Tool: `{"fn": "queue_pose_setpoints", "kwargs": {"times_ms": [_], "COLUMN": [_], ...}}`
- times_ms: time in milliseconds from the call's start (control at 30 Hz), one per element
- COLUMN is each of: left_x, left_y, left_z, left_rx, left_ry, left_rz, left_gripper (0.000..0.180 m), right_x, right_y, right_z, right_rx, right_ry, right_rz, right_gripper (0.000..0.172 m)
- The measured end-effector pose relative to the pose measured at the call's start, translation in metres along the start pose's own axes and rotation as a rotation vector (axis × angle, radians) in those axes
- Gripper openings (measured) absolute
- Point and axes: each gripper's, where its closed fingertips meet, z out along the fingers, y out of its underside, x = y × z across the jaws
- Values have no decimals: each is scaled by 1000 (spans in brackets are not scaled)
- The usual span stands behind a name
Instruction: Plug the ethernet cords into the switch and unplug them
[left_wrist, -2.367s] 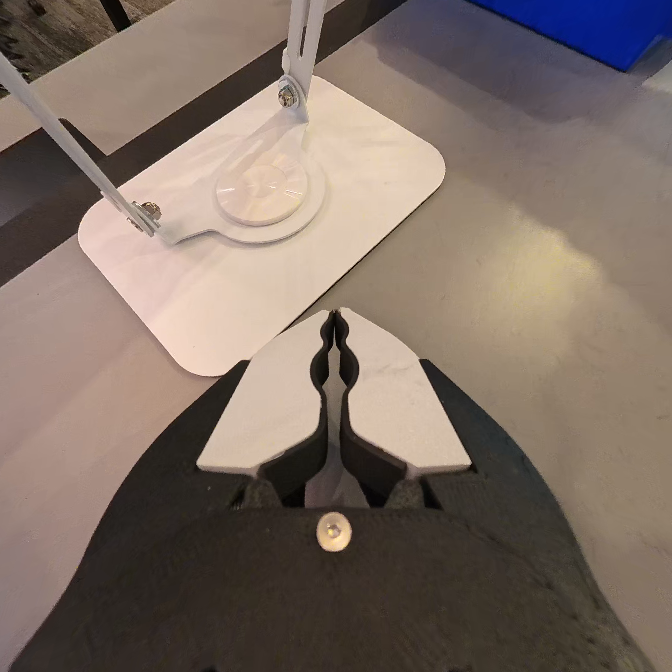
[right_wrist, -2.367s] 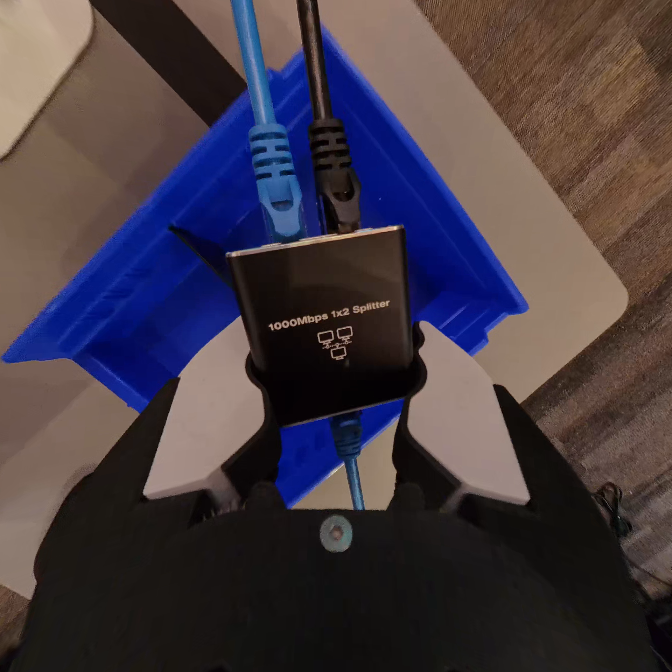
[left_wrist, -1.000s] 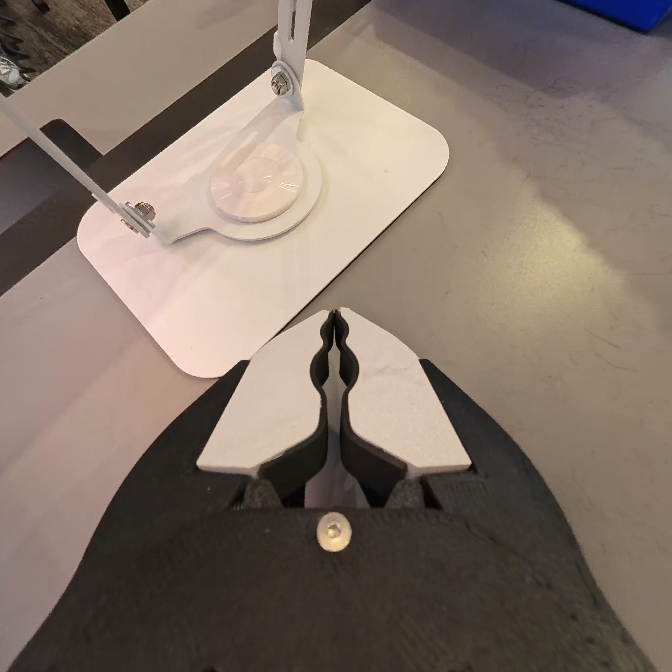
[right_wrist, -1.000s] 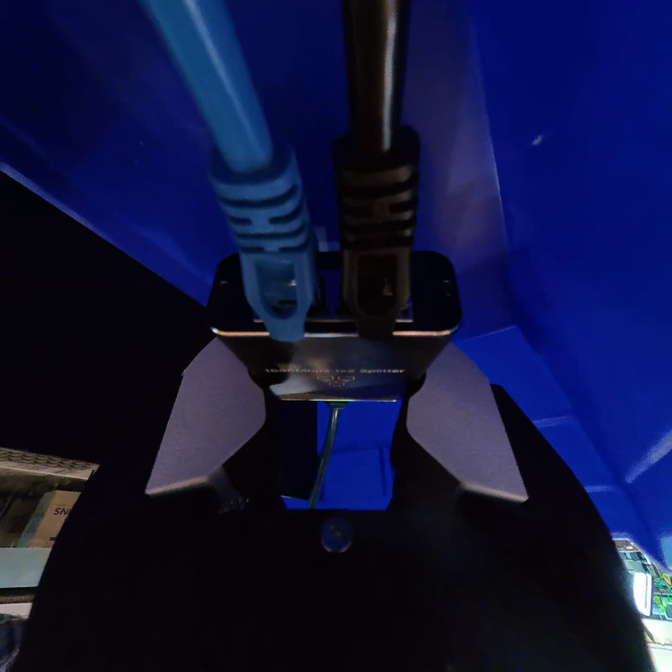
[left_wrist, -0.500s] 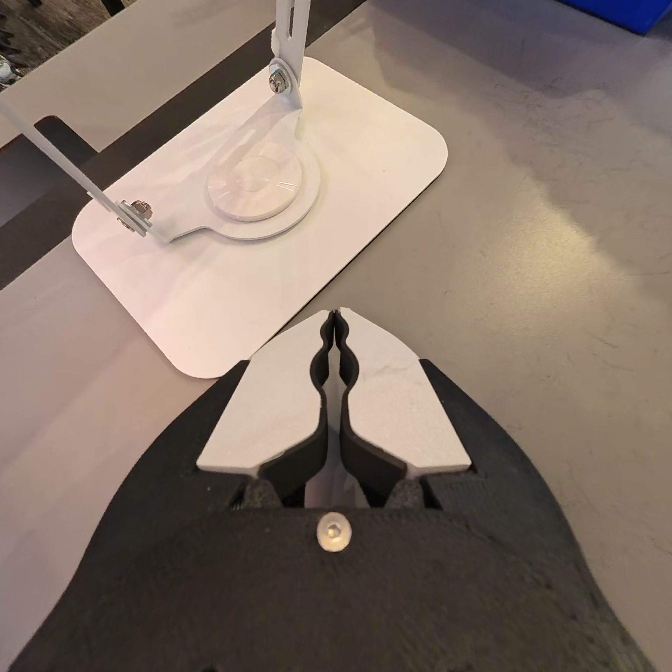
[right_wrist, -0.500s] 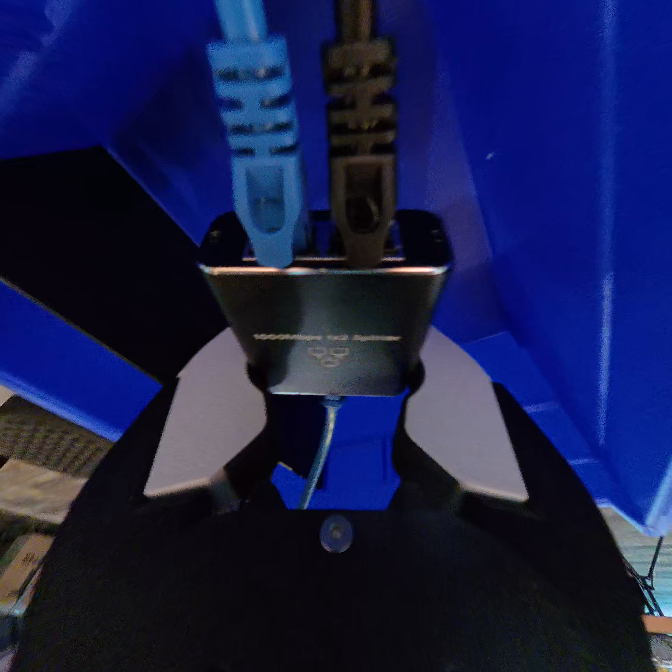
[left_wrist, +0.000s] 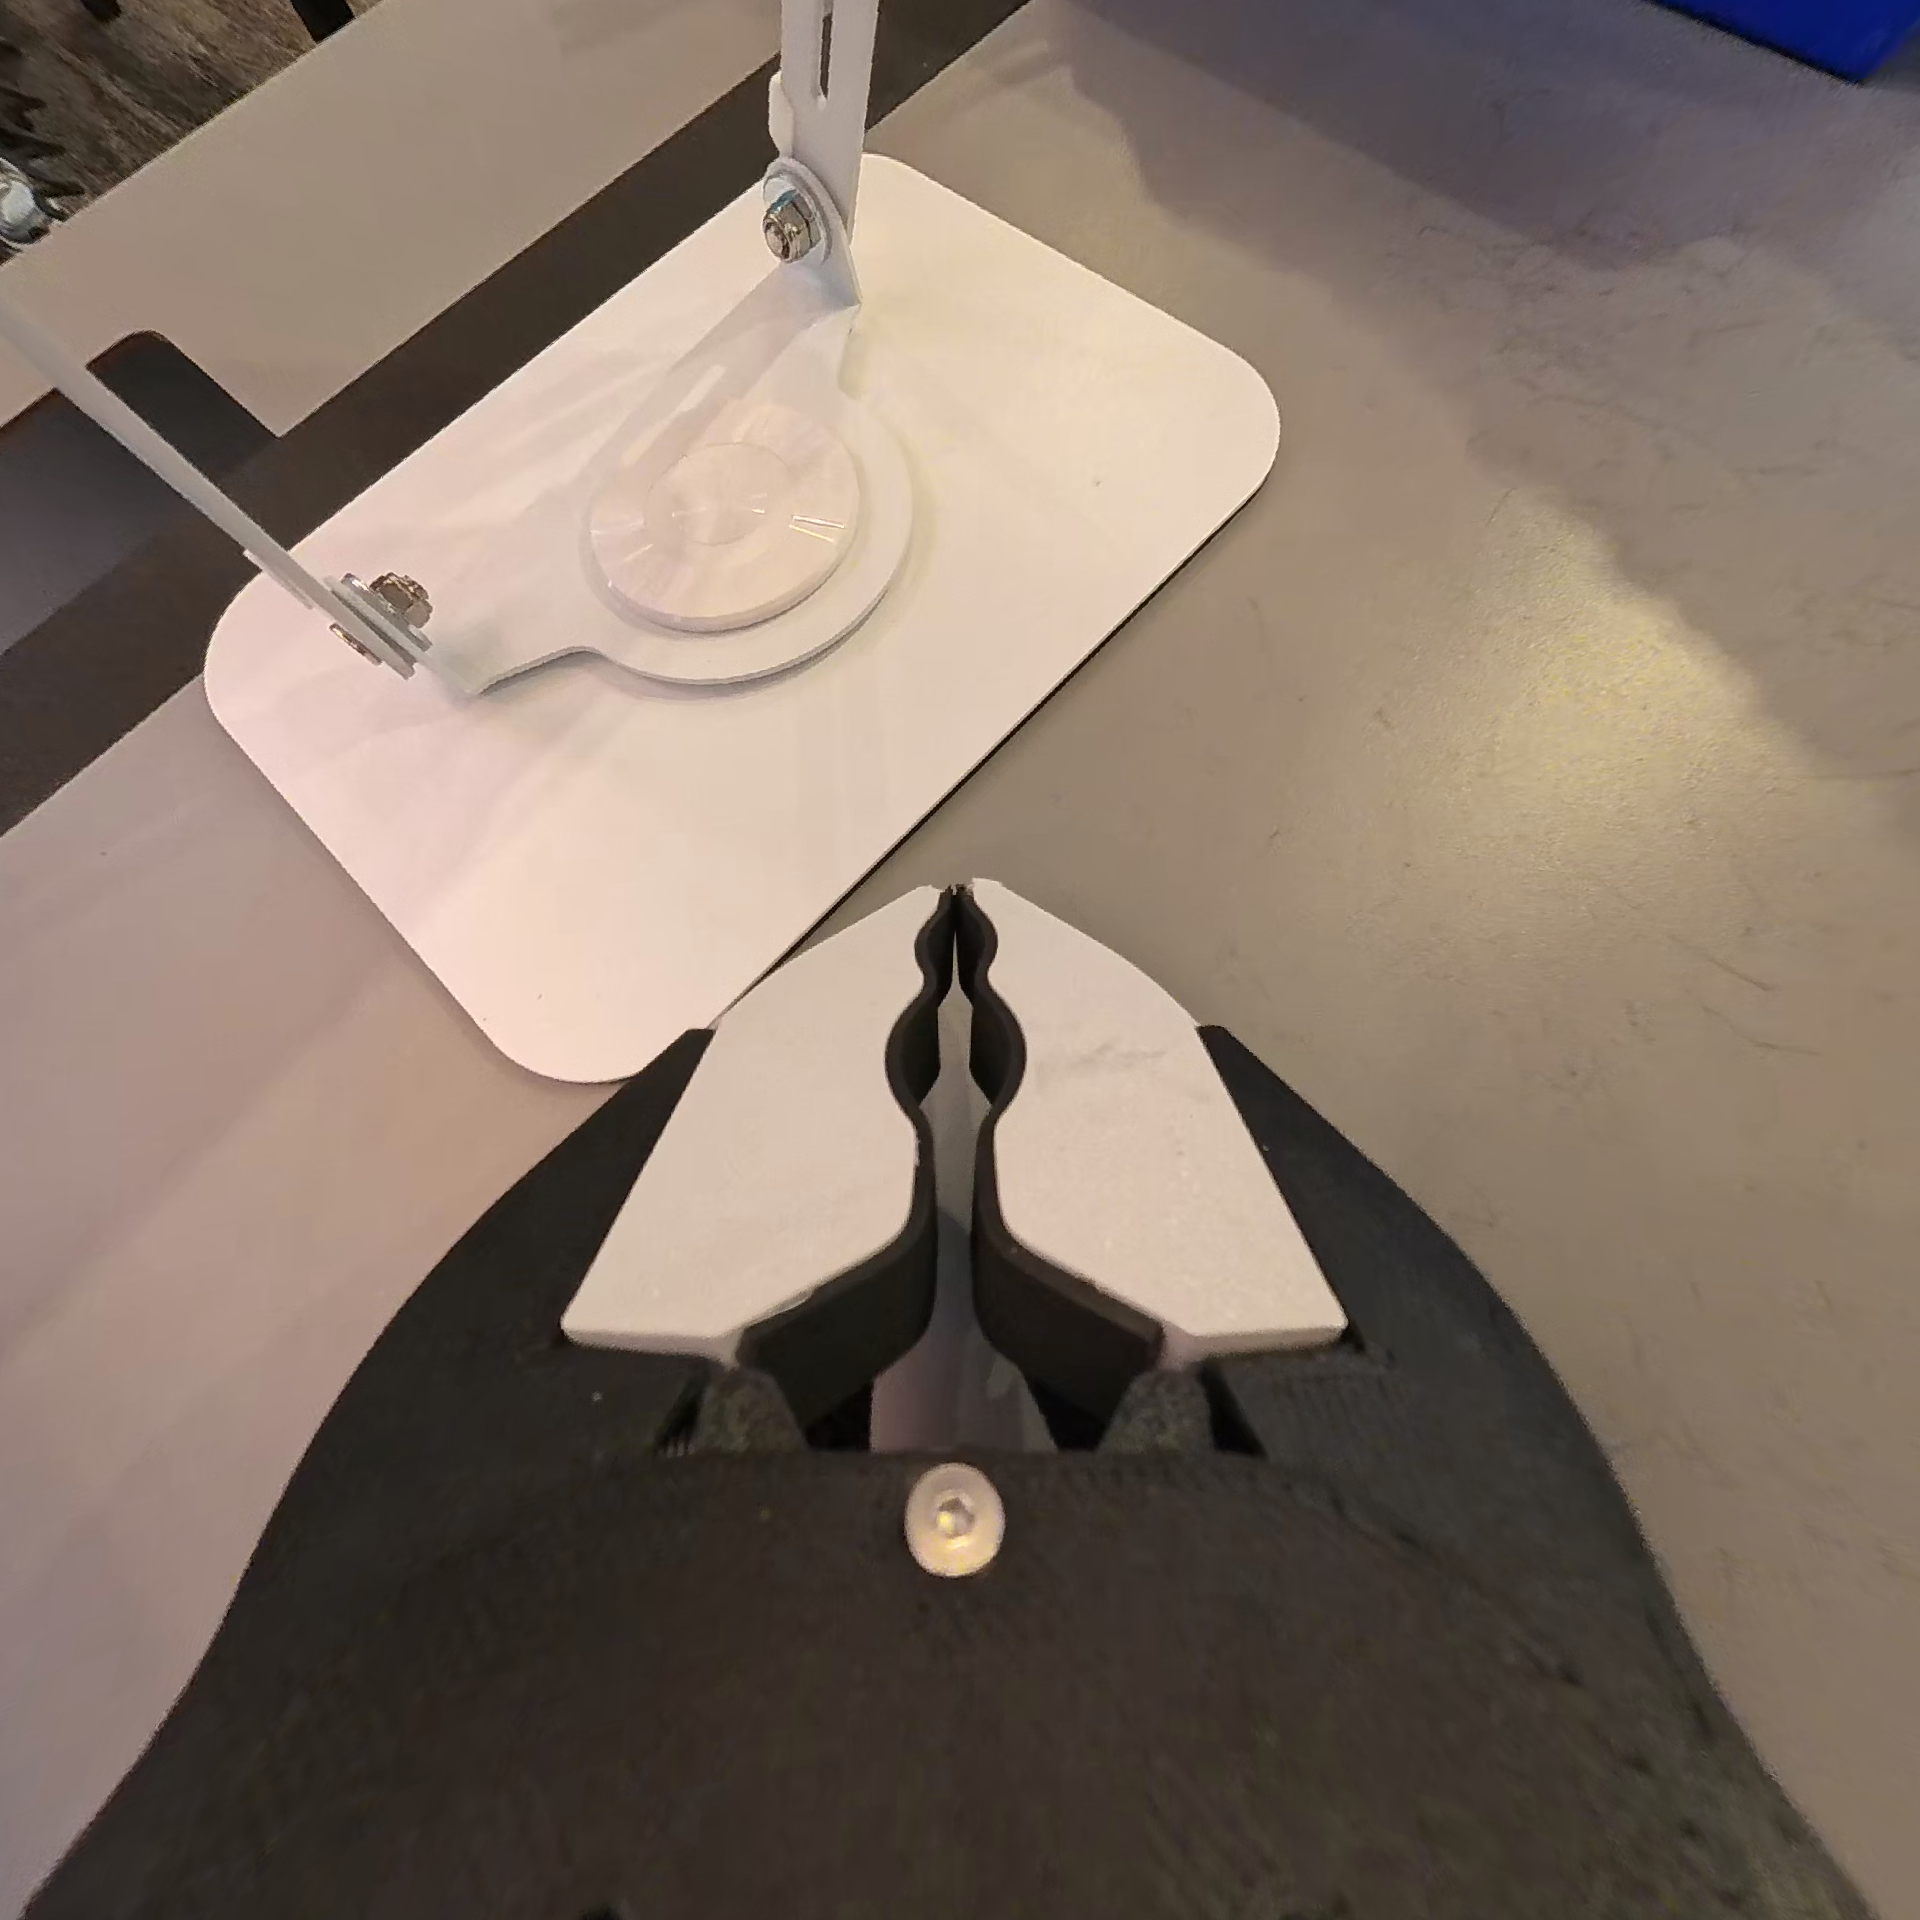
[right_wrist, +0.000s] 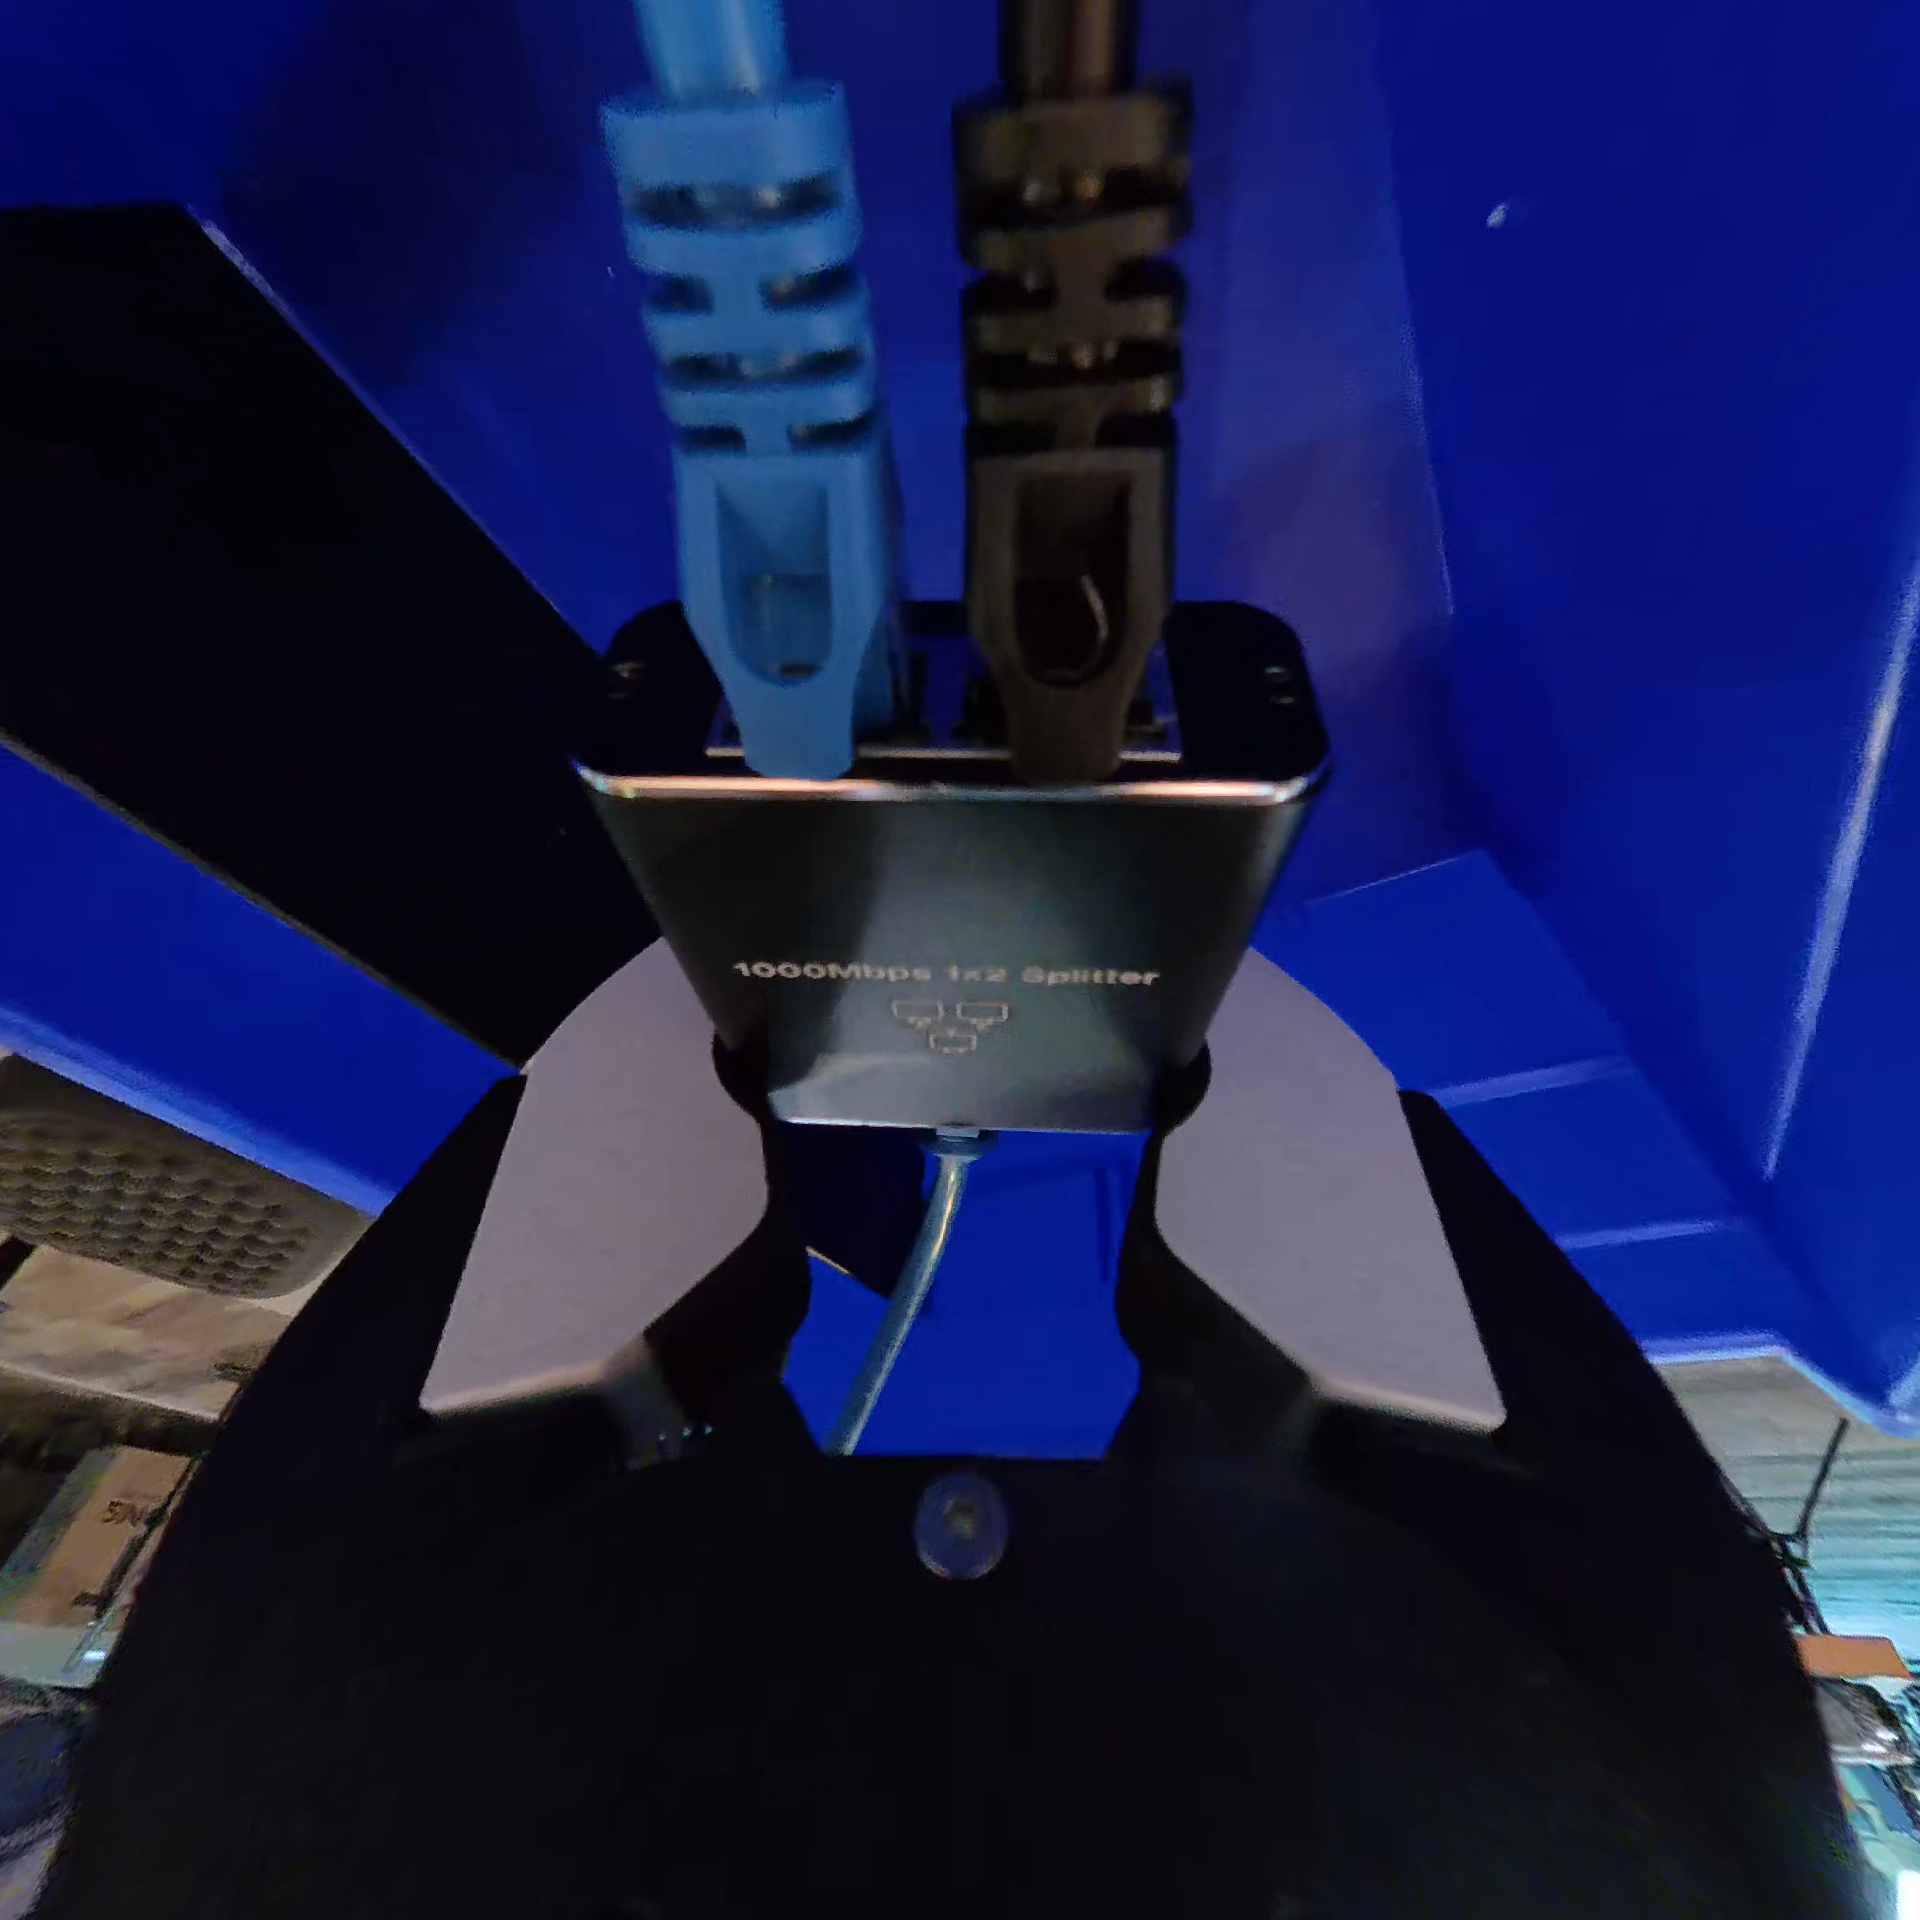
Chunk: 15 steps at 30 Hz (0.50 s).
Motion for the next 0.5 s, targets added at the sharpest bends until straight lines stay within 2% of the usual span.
{"fn": "queue_pose_setpoints", "kwargs": {"times_ms": [33,200,300,433,500], "left_x": [0,0,0,0,0], "left_y": [0,0,0,0,0], "left_z": [0,0,0,0,0], "left_rx": [-1,-3,-2,-3,-3], "left_ry": [0,-1,1,2,3], "left_rz": [1,4,2,1,2], "left_gripper": [0,0,0,0,0], "right_x": [0,3,4,2,3], "right_y": [0,-7,-3,-7,-5], "right_z": [1,-2,-1,-6,-7], "right_rx": [5,87,83,154,164], "right_ry": [0,10,6,-23,-32], "right_rz": [8,23,18,41,49], "right_gripper": [75,88,85,105,106]}}
